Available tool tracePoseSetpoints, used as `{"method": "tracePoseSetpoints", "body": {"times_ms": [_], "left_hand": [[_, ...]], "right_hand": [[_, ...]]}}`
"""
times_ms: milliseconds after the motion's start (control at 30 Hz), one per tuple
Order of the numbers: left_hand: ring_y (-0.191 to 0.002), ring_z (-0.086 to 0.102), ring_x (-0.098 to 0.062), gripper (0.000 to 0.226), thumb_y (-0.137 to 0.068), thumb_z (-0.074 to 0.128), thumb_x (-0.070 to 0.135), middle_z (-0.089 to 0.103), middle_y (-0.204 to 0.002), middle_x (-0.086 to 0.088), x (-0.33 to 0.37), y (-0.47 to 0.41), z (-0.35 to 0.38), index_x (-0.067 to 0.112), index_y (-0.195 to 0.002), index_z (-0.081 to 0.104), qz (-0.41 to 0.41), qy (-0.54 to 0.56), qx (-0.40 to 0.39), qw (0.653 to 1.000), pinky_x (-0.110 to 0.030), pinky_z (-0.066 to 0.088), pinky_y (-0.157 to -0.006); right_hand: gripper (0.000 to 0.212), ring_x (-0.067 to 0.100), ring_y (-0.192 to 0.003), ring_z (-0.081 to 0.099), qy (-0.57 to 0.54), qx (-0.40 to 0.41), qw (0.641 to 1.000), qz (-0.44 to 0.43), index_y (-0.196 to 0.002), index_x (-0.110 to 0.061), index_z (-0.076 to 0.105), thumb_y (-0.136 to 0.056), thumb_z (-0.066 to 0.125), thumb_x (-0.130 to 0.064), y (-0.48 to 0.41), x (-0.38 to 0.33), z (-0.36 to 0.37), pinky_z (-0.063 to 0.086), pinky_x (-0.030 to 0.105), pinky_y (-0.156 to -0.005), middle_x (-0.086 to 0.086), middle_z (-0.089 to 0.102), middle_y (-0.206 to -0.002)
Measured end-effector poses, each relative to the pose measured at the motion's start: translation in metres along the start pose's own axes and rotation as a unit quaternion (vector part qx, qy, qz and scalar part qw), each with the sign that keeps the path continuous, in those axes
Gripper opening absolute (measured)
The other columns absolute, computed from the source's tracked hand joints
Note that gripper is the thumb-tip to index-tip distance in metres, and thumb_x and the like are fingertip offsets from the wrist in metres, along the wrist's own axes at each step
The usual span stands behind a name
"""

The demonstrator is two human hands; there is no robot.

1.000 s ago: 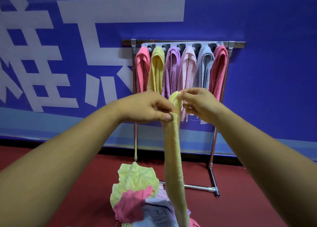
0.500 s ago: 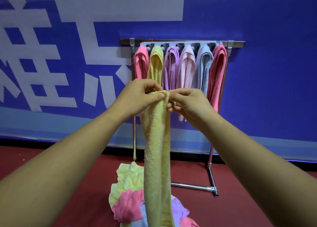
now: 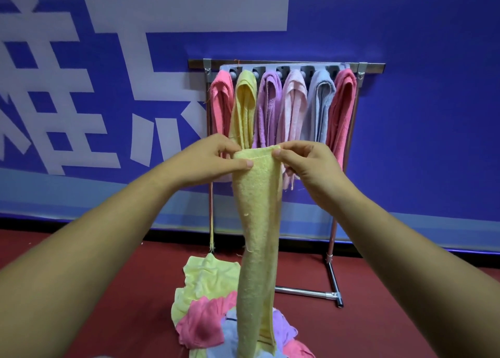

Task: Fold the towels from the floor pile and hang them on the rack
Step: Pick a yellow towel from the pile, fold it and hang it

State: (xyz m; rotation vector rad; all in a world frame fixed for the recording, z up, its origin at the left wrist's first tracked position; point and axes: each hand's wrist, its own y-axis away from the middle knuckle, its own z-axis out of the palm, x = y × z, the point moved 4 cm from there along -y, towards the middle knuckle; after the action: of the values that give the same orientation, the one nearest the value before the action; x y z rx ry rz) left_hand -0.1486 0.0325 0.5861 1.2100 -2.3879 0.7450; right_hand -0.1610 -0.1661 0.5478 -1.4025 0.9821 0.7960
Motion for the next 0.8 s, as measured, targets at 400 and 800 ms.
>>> {"method": "tracePoseSetpoints", "body": {"times_ms": [400,800], "left_hand": [[-0.092,0.070,-0.020,0.041,-0.078,0.081,0.031,0.074,-0.103,-0.010,-0.005,0.001,0.035,0.014,-0.113,0.068,-0.058,0.345,0.084,0.933,-0.036,0.055,-0.079],[-0.064,0.070,-0.010,0.018,-0.089,0.070,0.009,0.072,-0.084,-0.009,0.012,-0.011,0.019,-0.002,-0.102,0.071,-0.092,0.410,0.188,0.888,-0.019,0.051,-0.051]], "right_hand": [[0.011,0.023,-0.084,0.059,-0.082,-0.002,0.997,-0.008,-0.088,-0.011,0.073,-0.096,0.065,-0.009,0.006,-0.018,0.007,0.054,0.040,-0.074,0.006,0.066,-0.081],[0.018,0.014,-0.066,0.063,-0.177,-0.122,0.962,0.167,-0.092,-0.005,0.071,-0.079,0.075,-0.016,0.035,0.062,0.016,0.052,0.026,-0.064,0.007,0.070,-0.082]]}}
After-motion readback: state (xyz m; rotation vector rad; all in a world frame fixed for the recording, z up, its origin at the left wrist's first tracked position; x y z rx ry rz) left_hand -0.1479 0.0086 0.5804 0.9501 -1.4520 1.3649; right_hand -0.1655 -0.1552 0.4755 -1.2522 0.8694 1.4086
